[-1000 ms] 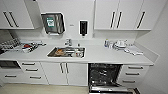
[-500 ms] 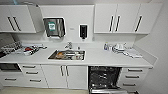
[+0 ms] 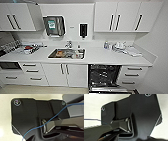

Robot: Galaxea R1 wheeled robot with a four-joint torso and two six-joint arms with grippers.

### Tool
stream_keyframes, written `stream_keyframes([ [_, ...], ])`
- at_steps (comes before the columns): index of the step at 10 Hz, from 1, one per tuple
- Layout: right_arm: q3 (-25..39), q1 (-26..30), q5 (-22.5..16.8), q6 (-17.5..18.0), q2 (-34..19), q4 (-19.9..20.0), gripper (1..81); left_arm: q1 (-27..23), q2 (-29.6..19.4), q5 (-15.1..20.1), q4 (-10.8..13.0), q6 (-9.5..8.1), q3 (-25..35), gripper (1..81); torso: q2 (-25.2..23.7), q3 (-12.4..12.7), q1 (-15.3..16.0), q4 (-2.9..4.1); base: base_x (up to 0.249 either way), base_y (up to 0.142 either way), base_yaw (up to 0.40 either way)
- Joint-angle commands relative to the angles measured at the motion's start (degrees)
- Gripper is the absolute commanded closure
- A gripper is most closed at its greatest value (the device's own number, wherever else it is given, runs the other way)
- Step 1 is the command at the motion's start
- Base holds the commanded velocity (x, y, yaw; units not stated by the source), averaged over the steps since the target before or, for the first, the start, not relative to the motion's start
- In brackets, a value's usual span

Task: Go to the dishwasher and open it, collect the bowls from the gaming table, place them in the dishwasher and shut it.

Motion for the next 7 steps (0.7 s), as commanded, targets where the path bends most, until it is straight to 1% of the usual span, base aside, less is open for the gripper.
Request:
stream_keyframes([
  [1,0.19,2.2,-2.68,-0.21,-0.33,-0.68,1.0,-1.98,0.14,2.97,-0.15,0.53,0.29,1.0,5.57,3.32,-1.34,0.0,0.0,0.0,0.0],
  [3,0.19,2.2,-2.6,-0.21,-0.24,-0.68,1.0,-1.98,0.14,2.97,-0.15,0.53,0.29,1.0,8.77,5.95,-1.34,0.0,0.0,0.0,0.0],
  [4,0.19,2.29,-2.68,-0.21,-0.24,-0.68,1.0,-1.89,0.14,2.97,-0.24,0.53,0.29,1.0,4.65,7.48,-0.68,0.0,0.0,0.0,0.0],
  [6,0.19,2.29,-2.68,-0.21,-0.24,-0.68,1.0,-1.98,0.22,2.97,-0.24,0.53,0.29,1.0,7.45,10.54,-1.03,0.0,0.0,0.0,0.0],
  [7,0.19,2.29,-2.68,-0.21,-0.24,-0.68,1.0,-1.89,0.23,2.97,-0.24,0.53,0.29,1.0,7.87,11.79,-1.05,0.0,0.0,0.0,0.0],
])
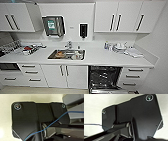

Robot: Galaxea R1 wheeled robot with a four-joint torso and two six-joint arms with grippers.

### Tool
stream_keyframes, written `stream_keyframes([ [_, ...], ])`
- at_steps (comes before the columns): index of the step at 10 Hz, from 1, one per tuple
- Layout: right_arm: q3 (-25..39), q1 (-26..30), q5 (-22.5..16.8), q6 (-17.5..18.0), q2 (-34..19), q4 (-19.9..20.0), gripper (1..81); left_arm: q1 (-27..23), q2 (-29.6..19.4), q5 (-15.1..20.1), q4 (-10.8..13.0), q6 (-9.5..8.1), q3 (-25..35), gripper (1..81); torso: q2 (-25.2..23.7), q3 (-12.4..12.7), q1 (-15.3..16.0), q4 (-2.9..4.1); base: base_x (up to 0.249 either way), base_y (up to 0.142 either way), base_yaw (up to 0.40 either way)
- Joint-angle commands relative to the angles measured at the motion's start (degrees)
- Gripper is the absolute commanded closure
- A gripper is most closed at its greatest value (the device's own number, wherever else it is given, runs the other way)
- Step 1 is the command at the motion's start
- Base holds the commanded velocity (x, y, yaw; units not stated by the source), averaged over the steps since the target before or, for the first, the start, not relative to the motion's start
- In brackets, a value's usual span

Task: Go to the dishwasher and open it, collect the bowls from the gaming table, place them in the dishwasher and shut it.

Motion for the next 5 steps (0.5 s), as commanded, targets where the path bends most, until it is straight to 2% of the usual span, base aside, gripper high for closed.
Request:
stream_keyframes([
  [1,0.19,2.01,-2.82,-0.21,-0.26,-0.68,1.0,-1.65,0.2,3.02,-0.23,0.53,0.29,1.0,-0.02,5.36,0.0,0.0,0.0,0.0,0.0],
  [2,0.19,2.01,-2.81,-0.21,-0.34,-0.68,1.0,-1.65,0.2,3.02,-0.14,0.53,0.29,1.0,0.06,1.66,0.0,0.0,0.0,0.0,0.0],
  [3,0.19,2.01,-2.82,-0.21,-0.26,-0.68,1.0,-1.64,0.29,3.02,-0.14,0.53,0.29,1.0,0.09,3.32,-0.02,0.0,0.0,0.0,0.0],
  [5,0.19,2.09,-2.82,-0.12,0.0,-0.68,1.0,-1.56,0.29,3.2,-0.14,0.53,0.29,1.0,0.06,4.42,-0.11,0.0,0.0,0.0,0.0],
])
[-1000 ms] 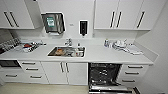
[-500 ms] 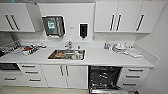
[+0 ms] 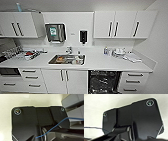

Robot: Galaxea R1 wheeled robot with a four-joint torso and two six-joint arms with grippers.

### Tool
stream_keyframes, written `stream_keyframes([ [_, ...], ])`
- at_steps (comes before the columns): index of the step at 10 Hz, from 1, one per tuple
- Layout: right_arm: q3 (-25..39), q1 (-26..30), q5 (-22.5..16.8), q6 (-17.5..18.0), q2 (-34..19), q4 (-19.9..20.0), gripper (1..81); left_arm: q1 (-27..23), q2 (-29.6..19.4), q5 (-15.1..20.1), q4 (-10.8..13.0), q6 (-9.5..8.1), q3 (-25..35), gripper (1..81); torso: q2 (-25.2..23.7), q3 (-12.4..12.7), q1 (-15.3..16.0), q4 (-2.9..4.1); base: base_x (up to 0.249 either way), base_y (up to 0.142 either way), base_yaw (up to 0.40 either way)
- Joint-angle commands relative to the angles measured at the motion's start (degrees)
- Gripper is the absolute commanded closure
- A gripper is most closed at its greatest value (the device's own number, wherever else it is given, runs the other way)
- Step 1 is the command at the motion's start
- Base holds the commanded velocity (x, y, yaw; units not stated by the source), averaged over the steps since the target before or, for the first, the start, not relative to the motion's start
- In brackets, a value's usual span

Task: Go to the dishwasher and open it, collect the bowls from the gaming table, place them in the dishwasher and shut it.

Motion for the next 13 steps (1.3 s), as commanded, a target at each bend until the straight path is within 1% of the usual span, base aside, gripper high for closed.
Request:
stream_keyframes([
  [1,-0.5,2.7,-2.73,-0.04,0.53,-0.47,1.0,-2.35,0.01,2.89,-0.14,0.53,0.29,1.0,0.0,0.02,0.0,0.0,0.0,0.0,0.0],
  [2,-1.83,2.61,-2.82,-0.04,1.15,-0.47,1.0,-2.35,0.01,2.89,-0.14,0.44,0.29,1.0,0.0,-0.11,-0.02,0.0,0.0,0.0,0.0],
  [4,-7.25,2.53,-3.26,-0.04,4.3,-0.56,1.0,-2.62,0.19,2.97,-0.05,0.53,0.29,1.0,0.0,-0.09,0.0,0.0,0.0,0.0,0.0],
  [6,-10.7,2.18,-3.43,0.13,6.25,-0.29,1.0,-2.62,0.01,3.24,-0.05,0.44,0.2,1.0,0.0,-0.09,-0.02,0.0,0.0,0.0,0.0],
  [8,-10.97,2.09,-3.43,0.04,6.34,-0.38,1.0,-2.62,0.19,3.33,-0.14,0.27,-0.93,1.0,0.0,-0.09,-0.02,0.0,0.0,0.0,0.0],
  [13,-10.79,1.82,-3.43,-0.04,6.34,-0.56,1.0,-2.61,0.45,3.33,-0.14,0.27,-0.94,1.0,0.0,-0.09,-0.02,0.0,0.0,0.0,0.0],
])
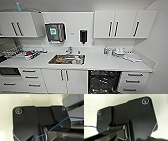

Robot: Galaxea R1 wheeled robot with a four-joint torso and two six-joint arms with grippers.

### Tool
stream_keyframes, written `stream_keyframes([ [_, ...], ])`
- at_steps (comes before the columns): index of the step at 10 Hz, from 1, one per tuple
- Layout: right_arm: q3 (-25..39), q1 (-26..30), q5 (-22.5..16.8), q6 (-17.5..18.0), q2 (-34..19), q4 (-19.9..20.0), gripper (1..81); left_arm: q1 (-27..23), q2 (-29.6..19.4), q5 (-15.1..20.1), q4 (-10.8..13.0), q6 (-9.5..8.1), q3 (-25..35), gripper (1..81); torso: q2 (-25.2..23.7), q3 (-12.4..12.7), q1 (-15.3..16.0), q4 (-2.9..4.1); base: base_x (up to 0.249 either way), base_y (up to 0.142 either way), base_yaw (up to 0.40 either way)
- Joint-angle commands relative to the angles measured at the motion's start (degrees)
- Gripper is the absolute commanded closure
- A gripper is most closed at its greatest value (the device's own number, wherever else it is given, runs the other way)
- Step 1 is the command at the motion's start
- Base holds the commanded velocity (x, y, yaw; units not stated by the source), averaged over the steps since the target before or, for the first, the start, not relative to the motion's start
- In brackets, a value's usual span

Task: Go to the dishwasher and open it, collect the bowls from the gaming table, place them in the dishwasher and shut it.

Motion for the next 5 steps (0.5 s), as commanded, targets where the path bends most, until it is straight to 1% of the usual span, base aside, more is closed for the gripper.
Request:
stream_keyframes([
  [1,-0.03,2.7,-2.63,-0.16,0.23,-0.65,1.0,-2.57,0.18,2.95,-0.15,0.22,0.24,1.0,0.0,0.0,0.0,0.0,0.0,0.0,0.0],
  [5,0.06,2.79,-2.54,-0.16,0.23,-1.09,1.0,-2.57,-0.08,2.95,-0.24,0.22,-0.28,1.0,0.0,0.0,0.0,0.0,0.0,0.0,0.0],
])
